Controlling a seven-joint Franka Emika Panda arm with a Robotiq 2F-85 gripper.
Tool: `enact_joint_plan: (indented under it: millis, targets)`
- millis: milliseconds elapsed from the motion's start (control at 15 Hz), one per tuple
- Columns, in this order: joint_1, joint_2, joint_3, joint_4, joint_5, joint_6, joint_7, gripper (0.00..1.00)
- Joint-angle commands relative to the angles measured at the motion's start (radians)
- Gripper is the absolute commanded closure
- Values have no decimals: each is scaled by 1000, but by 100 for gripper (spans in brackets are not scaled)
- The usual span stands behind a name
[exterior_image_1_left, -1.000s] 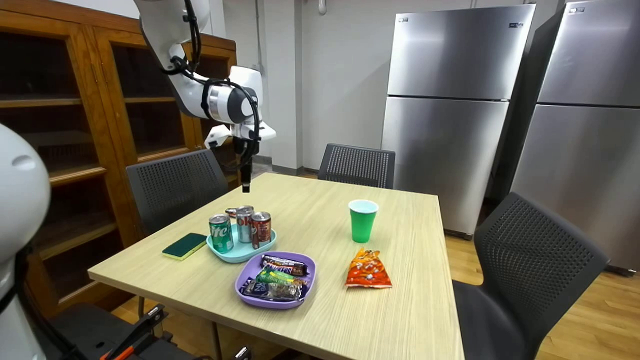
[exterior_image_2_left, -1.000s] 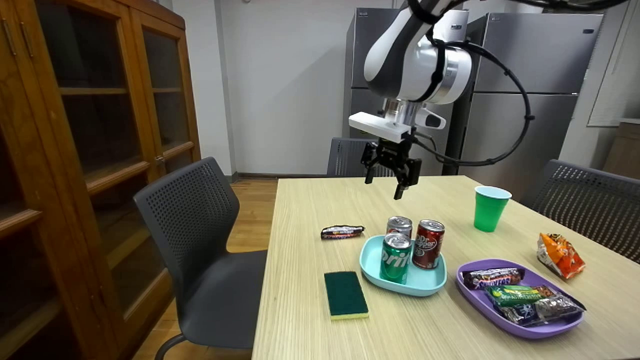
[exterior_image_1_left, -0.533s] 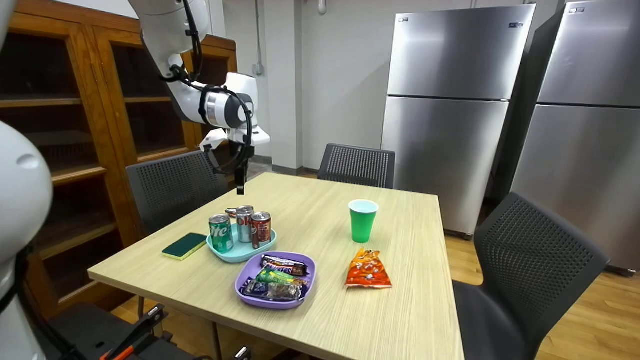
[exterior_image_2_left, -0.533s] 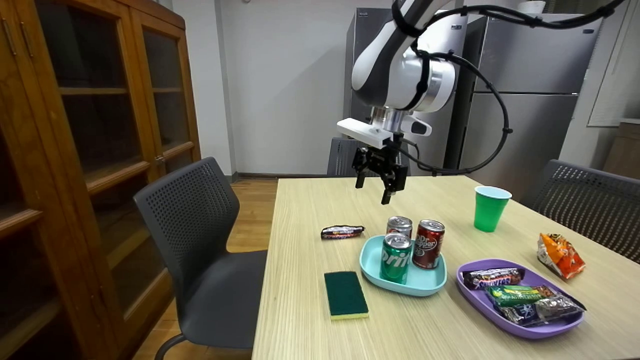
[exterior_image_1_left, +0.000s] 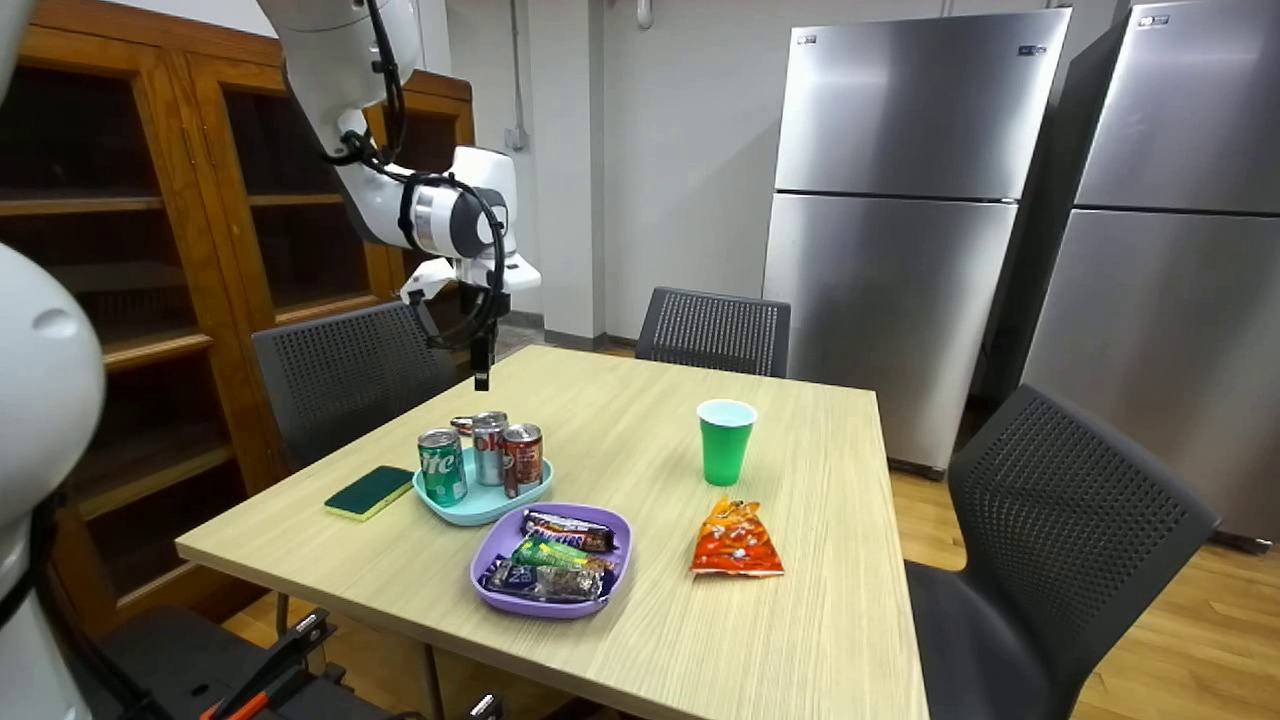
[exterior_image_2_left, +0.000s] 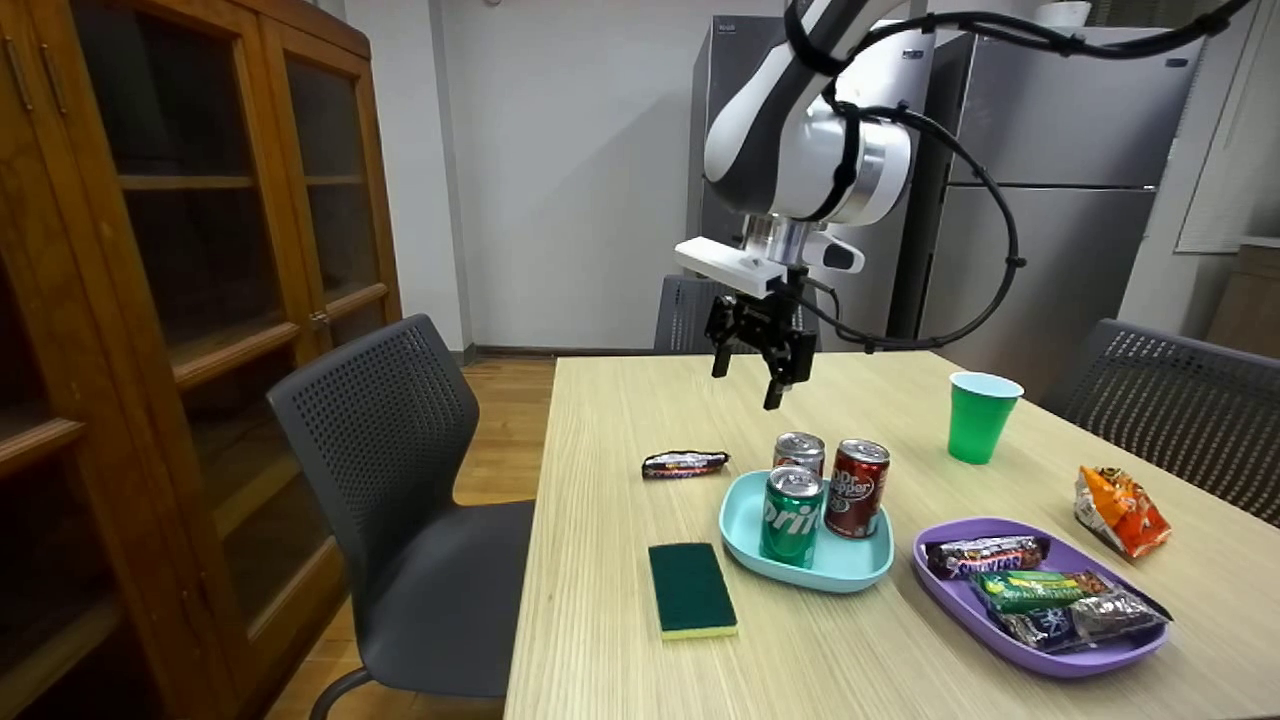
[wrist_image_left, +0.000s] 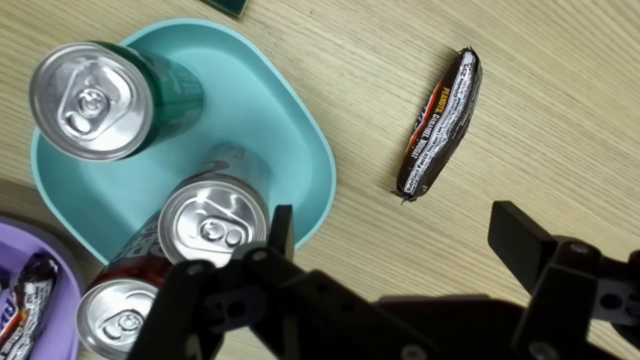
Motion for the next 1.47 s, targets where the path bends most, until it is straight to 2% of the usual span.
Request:
enact_joint_plan:
  millis: [0, 533, 1000, 1400]
  targets:
    - [26, 15, -6, 24, -23, -1, 77, 0]
    - [75, 155, -7, 223, -64, -68, 244, 0]
    - [73, 323, -4, 439, -55, -146, 286, 0]
    - [76, 424, -4, 562, -57, -225, 305, 0]
